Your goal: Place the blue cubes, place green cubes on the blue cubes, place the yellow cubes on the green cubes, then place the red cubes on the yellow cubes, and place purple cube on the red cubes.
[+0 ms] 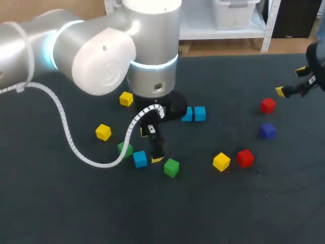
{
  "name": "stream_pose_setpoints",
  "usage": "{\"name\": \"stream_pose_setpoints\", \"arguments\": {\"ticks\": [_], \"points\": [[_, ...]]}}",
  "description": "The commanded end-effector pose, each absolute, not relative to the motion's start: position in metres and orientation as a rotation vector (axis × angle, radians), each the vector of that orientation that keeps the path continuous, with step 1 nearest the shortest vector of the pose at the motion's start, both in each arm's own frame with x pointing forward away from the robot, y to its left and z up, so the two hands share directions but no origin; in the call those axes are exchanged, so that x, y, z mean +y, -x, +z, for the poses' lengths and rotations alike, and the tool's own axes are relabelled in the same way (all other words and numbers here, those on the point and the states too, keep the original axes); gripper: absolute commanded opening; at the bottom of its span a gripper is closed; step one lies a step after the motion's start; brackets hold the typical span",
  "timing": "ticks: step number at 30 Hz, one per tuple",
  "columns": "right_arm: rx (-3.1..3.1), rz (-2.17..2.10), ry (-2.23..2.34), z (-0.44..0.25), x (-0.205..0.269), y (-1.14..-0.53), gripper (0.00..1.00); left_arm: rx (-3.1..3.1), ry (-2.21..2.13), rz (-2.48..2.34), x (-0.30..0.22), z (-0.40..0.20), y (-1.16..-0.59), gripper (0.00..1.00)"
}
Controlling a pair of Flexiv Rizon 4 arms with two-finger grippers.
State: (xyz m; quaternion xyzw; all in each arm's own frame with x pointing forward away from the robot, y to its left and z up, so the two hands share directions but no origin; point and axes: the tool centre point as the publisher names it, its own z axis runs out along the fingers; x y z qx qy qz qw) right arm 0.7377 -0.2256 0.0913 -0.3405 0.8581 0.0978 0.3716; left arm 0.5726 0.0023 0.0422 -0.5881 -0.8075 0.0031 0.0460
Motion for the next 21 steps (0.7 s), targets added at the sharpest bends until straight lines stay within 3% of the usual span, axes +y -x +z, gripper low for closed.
{"name": "stream_pose_setpoints", "arguments": {"ticks": [1, 21], "points": [[2.201, 0.247, 0.871, 0.091, -0.225, -0.738, 1.0, -2.469, 1.842, 0.033, 0.012, 0.038, -0.571, 1.0], [2.201, 0.247, 0.871, 0.091, -0.225, -0.738, 1.0, -2.444, 1.768, 0.075, 0.018, 0.009, -0.555, 1.0]]}}
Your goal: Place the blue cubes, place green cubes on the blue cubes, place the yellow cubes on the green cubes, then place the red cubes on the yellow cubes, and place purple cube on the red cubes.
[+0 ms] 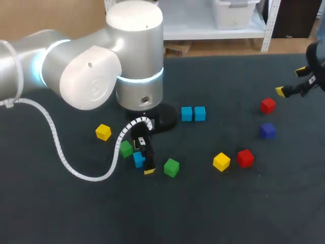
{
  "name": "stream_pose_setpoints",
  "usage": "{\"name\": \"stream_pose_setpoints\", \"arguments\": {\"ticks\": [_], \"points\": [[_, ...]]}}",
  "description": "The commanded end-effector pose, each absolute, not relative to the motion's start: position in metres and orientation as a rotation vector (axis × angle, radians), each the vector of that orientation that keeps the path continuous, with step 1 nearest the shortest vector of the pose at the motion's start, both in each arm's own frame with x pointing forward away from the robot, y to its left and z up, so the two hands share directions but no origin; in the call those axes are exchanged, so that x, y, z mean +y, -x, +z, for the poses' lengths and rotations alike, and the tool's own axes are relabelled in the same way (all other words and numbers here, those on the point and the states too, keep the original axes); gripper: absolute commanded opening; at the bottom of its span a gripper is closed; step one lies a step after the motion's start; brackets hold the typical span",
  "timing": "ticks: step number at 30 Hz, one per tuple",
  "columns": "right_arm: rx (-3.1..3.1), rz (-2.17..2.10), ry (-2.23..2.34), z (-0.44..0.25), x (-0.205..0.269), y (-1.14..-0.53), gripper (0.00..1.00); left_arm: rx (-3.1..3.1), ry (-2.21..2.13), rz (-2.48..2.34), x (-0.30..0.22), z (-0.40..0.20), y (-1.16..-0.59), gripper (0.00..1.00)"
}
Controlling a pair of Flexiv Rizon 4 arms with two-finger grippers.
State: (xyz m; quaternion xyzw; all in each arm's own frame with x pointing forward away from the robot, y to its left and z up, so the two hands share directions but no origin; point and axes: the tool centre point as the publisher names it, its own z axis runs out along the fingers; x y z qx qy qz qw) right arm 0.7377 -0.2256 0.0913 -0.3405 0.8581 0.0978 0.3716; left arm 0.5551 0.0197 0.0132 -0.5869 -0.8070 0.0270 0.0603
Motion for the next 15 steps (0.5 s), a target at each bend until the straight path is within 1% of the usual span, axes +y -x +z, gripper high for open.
{"name": "stream_pose_setpoints", "arguments": {"ticks": [1, 6, 8, 10, 12, 13, 14, 15], "points": [[2.201, 0.247, 0.871, 0.091, -0.2249, -0.7379, 1.0, -2.442, 1.765, 0.06, 0.0188, 0.0082, -0.5549, 1.0], [2.201, 0.247, 0.871, 0.091, -0.2249, -0.7379, 1.0, -2.447, 1.743, 0.056, 0.0215, 0.0048, -0.5555, 1.0], [2.201, 0.247, 0.871, 0.091, -0.2249, -0.7379, 1.0, -2.445, 1.743, 0.046, 0.0218, 0.0048, -0.5555, 0.92], [2.201, 0.247, 0.871, 0.091, -0.2249, -0.7379, 1.0, -2.45, 1.729, 0.039, 0.0233, 0.0037, -0.5557, 0.89], [2.201, 0.247, 0.871, 0.091, -0.2249, -0.7379, 1.0, -2.454, 1.717, 0.043, 0.0246, 0.0022, -0.5564, 0.49], [2.201, 0.247, 0.871, 0.091, -0.2249, -0.7379, 1.0, -2.452, 1.716, 0.037, 0.0248, 0.0021, -0.5565, 0.44], [2.201, 0.247, 0.871, 0.091, -0.2249, -0.7379, 1.0, -2.451, 1.716, 0.035, 0.025, 0.0017, -0.5565, 0.31], [2.201, 0.247, 0.871, 0.091, -0.2249, -0.7379, 1.0, -2.45, 1.715, 0.037, 0.0251, 0.001, -0.5565, 0.15]]}}
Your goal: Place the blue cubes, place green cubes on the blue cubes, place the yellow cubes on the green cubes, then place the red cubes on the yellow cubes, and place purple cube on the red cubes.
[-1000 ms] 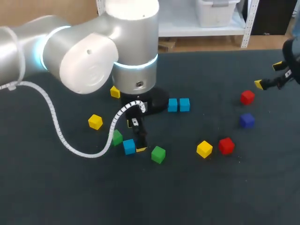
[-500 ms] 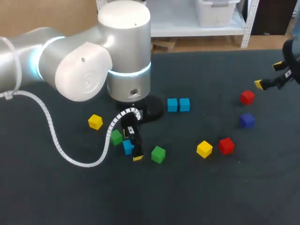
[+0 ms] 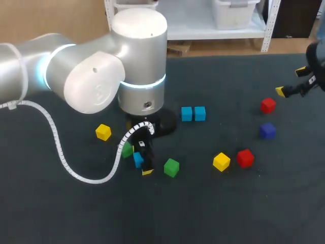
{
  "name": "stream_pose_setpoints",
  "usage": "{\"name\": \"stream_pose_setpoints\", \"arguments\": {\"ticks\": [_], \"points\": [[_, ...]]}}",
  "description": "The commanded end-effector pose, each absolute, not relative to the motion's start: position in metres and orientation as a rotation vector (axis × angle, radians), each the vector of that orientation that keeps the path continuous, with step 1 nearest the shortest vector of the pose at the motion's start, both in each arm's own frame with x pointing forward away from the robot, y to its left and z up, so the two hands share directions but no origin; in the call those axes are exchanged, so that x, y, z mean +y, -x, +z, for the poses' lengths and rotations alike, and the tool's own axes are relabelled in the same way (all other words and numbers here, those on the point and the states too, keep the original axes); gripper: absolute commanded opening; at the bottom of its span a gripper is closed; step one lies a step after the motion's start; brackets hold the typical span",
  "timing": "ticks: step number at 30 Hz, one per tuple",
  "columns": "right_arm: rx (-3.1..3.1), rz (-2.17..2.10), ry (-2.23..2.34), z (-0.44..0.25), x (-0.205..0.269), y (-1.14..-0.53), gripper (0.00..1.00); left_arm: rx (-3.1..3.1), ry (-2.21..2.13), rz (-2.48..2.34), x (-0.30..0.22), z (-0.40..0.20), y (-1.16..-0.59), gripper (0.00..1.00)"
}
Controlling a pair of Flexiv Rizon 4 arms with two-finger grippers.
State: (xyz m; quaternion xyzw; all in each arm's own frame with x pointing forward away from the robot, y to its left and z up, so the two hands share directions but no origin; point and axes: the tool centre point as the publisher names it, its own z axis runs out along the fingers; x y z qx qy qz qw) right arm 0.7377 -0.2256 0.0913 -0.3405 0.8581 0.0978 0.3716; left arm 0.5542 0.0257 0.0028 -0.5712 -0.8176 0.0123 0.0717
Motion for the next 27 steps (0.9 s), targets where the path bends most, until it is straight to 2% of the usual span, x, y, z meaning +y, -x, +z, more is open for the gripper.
{"name": "stream_pose_setpoints", "arguments": {"ticks": [1, 14, 27], "points": [[2.201, 0.247, 0.871, 0.091, -0.225, -0.738, 1.0, -2.446, 1.716, 0.036, 0.025, 0.0, -0.556, 0.0], [2.201, 0.247, 0.871, 0.091, -0.225, -0.738, 1.0, -2.334, 1.877, -0.023, 0.013, 0.011, -0.561, 0.0], [2.201, 0.247, 0.871, 0.091, -0.225, -0.738, 1.0, -2.144, 2.124, -0.067, 0.003, 0.042, -0.611, 0.0]]}}
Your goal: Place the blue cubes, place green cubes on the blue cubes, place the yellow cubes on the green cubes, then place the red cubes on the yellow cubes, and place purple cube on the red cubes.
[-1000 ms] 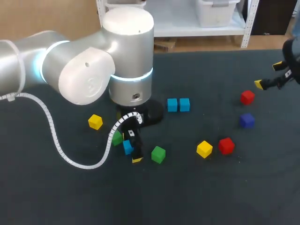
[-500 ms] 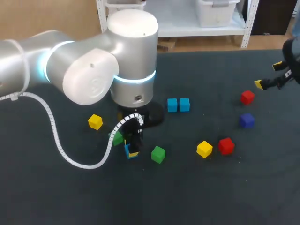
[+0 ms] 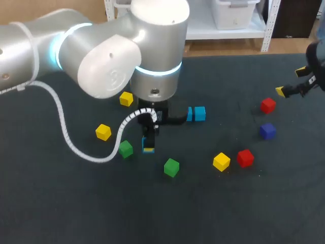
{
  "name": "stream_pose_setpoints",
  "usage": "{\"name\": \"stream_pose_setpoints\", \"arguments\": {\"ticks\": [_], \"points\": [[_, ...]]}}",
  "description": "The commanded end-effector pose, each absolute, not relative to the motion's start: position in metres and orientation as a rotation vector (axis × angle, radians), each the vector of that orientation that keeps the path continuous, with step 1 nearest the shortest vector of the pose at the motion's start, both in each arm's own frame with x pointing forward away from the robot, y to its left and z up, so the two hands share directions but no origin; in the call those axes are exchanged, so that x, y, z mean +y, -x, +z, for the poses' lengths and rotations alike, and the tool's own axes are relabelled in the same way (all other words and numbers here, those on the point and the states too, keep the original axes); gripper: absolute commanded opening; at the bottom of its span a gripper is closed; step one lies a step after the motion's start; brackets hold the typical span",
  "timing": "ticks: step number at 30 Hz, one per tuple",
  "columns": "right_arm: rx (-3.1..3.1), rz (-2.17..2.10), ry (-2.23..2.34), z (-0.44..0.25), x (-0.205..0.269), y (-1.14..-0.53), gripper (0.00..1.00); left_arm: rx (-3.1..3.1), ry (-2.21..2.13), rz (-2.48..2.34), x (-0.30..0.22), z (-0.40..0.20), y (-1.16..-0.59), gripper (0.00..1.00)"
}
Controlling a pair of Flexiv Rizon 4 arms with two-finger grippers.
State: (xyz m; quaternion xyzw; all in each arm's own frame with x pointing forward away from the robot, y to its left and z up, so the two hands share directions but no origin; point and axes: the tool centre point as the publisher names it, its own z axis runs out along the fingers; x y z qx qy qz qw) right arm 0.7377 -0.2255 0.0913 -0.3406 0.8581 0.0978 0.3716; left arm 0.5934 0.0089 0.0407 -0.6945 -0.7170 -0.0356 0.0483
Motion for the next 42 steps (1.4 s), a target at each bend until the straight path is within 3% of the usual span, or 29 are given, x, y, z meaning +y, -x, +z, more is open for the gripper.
{"name": "stream_pose_setpoints", "arguments": {"ticks": [1, 17, 42], "points": [[2.201, 0.247, 0.871, 0.091, -0.225, -0.738, 1.0, -2.143, 2.124, -0.072, 0.002, 0.042, -0.615, 0.0], [2.201, 0.247, 0.871, 0.091, -0.225, -0.738, 1.0, -2.09, 2.182, -0.123, -0.038, 0.036, -0.67, 0.0], [2.201, 0.247, 0.871, 0.091, -0.225, -0.738, 1.0, -2.136, 2.124, -0.118, -0.056, 0.008, -0.718, 0.0]]}}
